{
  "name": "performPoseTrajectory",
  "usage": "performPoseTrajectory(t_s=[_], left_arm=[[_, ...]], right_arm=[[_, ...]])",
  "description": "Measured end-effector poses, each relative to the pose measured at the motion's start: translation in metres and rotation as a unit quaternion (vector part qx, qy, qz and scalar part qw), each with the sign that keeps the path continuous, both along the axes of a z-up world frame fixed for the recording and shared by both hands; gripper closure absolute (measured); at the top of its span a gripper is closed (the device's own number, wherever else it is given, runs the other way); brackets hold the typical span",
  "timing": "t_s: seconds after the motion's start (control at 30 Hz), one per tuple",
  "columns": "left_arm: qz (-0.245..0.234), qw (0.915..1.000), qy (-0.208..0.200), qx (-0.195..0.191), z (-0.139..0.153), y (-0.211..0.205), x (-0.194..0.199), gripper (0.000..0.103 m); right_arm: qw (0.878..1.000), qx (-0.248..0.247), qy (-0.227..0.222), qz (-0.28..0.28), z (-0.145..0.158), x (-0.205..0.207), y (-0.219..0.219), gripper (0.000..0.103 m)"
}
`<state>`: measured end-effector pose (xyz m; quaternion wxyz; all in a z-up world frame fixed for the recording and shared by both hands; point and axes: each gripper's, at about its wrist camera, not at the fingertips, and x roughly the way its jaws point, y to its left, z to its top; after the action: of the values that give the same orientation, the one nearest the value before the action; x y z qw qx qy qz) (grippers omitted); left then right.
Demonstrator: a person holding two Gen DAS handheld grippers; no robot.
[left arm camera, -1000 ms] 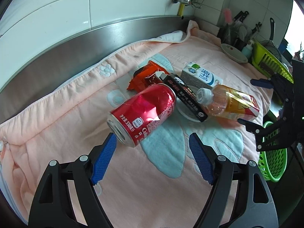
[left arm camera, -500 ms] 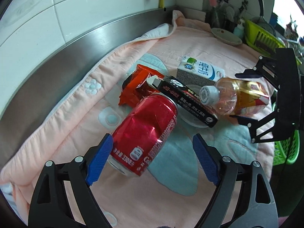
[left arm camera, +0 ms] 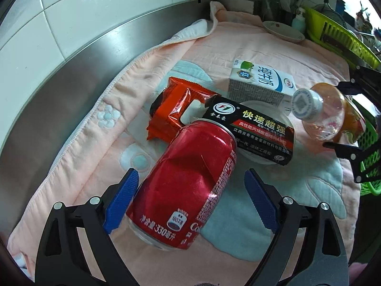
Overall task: Collect trash
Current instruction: 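Grasp the red cola can with the left gripper while the right grasps the yellow-labelled bottle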
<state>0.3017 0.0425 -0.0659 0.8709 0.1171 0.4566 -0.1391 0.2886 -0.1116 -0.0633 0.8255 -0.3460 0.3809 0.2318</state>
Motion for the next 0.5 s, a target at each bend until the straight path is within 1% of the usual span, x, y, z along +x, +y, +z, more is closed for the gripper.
performPoseTrajectory(t_s=[0.1, 0.23, 0.33, 0.43, 0.5], left_arm=[[0.002, 0.9998, -0.004, 0.018, -0.003, -0.007, 0.001, 0.014], [-0.003, 0.9996, -0.001, 0.027, -0.004, -0.013, 0.007, 0.014], [-0.005, 0.9993, 0.0, 0.038, -0.009, -0.016, 0.012, 0.014], [0.002, 0.9987, -0.01, 0.049, -0.012, -0.015, 0.012, 0.019], [0.008, 0.999, -0.011, 0.043, -0.01, -0.013, 0.011, 0.02]], right_arm=[[1.0, 0.023, 0.004, -0.011, 0.005, -0.008, -0.005, 0.032], [0.997, 0.066, 0.012, -0.033, 0.014, -0.018, -0.016, 0.032], [0.995, 0.087, 0.016, -0.05, 0.016, -0.025, -0.024, 0.032], [0.991, 0.111, 0.022, -0.074, 0.016, -0.032, -0.034, 0.032], [0.988, 0.129, 0.022, -0.088, 0.016, -0.038, -0.042, 0.032]])
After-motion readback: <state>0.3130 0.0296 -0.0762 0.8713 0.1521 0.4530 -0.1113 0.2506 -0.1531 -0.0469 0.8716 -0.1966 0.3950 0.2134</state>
